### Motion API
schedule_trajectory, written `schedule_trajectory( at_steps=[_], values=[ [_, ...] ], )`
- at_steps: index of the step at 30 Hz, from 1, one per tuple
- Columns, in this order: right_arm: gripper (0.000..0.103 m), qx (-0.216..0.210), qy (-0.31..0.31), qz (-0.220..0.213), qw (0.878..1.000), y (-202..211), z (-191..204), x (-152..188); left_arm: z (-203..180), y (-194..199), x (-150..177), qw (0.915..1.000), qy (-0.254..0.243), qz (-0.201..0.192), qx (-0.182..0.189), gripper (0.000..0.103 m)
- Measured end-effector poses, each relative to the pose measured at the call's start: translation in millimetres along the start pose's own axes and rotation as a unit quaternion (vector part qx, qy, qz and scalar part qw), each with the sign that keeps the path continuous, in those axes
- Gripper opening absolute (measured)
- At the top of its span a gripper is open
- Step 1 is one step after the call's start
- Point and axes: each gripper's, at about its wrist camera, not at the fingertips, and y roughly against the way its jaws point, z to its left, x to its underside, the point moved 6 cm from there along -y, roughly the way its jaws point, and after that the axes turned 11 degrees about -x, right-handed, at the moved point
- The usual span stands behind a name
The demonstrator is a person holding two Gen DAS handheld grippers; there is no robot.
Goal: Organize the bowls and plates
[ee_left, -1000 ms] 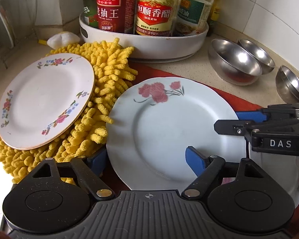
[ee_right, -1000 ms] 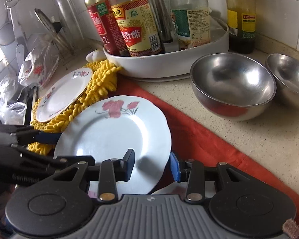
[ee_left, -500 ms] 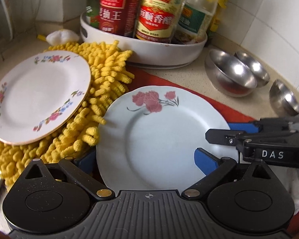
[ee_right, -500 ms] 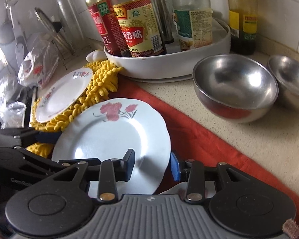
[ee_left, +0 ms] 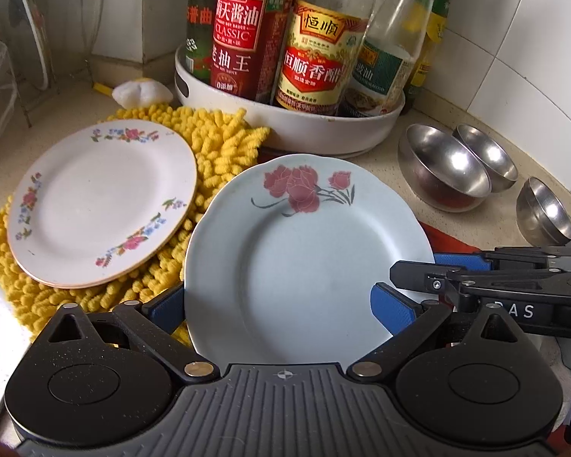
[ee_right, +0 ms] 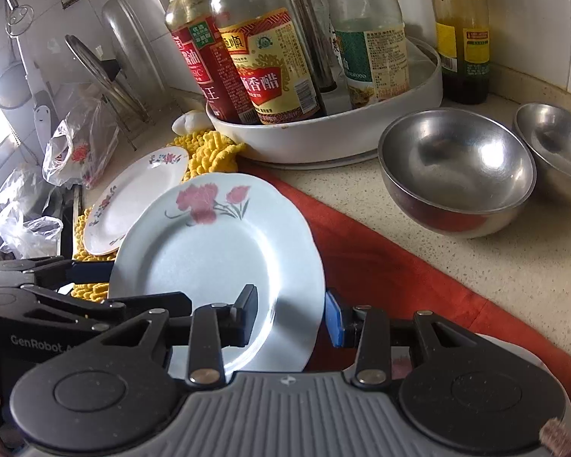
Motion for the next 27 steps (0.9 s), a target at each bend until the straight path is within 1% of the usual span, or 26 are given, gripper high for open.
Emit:
schedule_trajectory(
  at_steps=[12,19,27],
  values=[
    [0.036,0.003,-0.007,-0.029,1.0,20,7,-13,-5,14,-13,0.9997,-0.006,-0.025,0.002,0.1],
    [0.036,0.011,-0.011,-0.043,0.999,33,8,-17,-12,19,-18,0.9991,-0.018,-0.038,0.009,0.1],
    [0.036,0.029,-0.024,-0.066,0.997,55,5,-18,-28,26,-23,0.9974,-0.043,-0.052,0.025,0.1]
  ],
)
